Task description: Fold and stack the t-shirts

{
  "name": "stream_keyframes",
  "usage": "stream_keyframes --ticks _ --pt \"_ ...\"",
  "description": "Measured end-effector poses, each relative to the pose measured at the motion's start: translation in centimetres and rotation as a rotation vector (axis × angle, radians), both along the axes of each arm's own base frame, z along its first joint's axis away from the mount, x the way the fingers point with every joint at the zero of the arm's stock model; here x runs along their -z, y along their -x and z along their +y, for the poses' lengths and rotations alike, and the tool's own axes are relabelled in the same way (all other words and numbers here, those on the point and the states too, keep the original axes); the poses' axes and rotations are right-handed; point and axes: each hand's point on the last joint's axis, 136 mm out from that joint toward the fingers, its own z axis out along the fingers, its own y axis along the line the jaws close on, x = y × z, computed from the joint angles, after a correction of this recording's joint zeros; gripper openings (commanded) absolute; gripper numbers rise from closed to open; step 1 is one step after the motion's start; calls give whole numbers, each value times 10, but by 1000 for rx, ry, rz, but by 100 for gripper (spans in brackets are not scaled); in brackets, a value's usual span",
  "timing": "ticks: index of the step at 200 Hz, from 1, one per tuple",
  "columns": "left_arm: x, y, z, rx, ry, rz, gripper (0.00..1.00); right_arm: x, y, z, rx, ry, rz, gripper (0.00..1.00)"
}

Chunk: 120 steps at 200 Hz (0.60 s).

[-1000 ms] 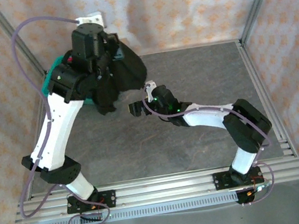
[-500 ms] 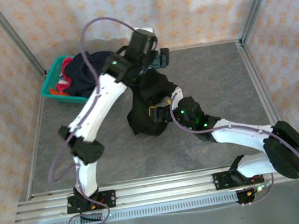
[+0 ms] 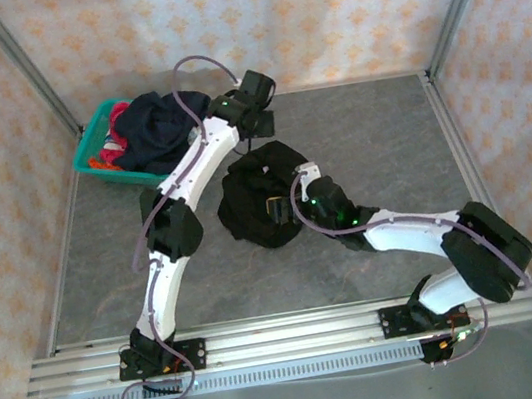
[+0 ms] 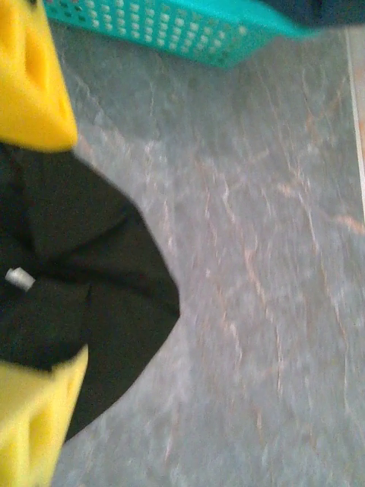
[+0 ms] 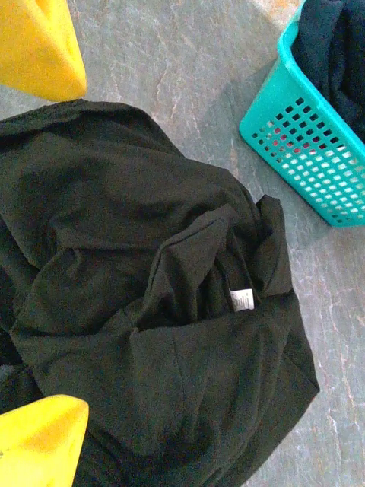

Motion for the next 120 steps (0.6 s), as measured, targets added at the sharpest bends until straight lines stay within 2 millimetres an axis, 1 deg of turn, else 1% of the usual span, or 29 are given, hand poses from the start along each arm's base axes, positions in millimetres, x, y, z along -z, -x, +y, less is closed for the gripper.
stream_keyframes --ticks 24,38,55,75,92,108,120 --pt "29 -5 32 -66 -54 52 57 0 -3 3 -1 -3 2 99" --pt "46 -5 45 -89 -81 85 55 -1 -4 4 -1 -5 1 99" --pt "60 -5 61 -117 -111 113 52 -1 -5 5 -1 -4 1 99" --pt "69 -10 79 -156 -135 122 49 -2 -6 6 -1 -6 -1 99" --pt "73 -15 96 -197 -144 123 49 -3 -6 5 3 -6 -3 99" --pt "73 -19 106 -219 -149 117 49 -3 -7 4 11 -4 -5 99" --pt "73 -26 113 -235 -148 109 49 -3 -8 2 26 -4 -5 99"
